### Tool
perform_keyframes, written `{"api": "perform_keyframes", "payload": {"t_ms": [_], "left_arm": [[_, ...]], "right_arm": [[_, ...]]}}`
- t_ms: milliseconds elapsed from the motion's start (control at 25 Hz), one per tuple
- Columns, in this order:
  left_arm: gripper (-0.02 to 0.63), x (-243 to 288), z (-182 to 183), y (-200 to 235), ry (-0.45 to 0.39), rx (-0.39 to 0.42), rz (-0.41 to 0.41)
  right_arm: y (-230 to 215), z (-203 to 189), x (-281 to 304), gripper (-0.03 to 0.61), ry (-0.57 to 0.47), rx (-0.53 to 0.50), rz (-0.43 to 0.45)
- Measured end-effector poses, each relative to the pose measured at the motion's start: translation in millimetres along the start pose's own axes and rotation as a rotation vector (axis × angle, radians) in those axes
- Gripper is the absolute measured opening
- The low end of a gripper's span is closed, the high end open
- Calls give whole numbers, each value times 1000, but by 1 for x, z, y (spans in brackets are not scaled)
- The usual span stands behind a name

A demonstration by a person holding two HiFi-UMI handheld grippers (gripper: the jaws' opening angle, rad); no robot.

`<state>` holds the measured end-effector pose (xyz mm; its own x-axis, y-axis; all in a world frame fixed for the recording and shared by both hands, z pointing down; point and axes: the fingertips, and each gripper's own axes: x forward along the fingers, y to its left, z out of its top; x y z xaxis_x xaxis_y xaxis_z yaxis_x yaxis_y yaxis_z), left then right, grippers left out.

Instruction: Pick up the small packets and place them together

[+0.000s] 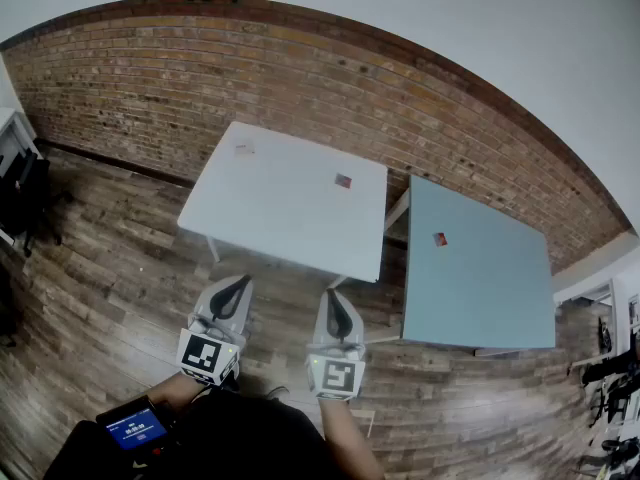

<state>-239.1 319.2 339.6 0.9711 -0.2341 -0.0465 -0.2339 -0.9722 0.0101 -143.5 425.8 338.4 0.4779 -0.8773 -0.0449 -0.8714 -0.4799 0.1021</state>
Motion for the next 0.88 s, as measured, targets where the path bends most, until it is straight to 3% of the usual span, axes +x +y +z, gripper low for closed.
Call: {"api": "perform_keyframes", "payload": {"t_ms": [240,480,880], "left_arm": [[0,2,5,0,-13,5,-4],[0,7,11,5,-23,4,-18],[0,3,9,30,-21,0,-17]], "right_arm": [[-1,4,1,2,-2,18,3],[3,-9,10,2,76,-3,36],[20,-7,25,2,79,-26,20]]}}
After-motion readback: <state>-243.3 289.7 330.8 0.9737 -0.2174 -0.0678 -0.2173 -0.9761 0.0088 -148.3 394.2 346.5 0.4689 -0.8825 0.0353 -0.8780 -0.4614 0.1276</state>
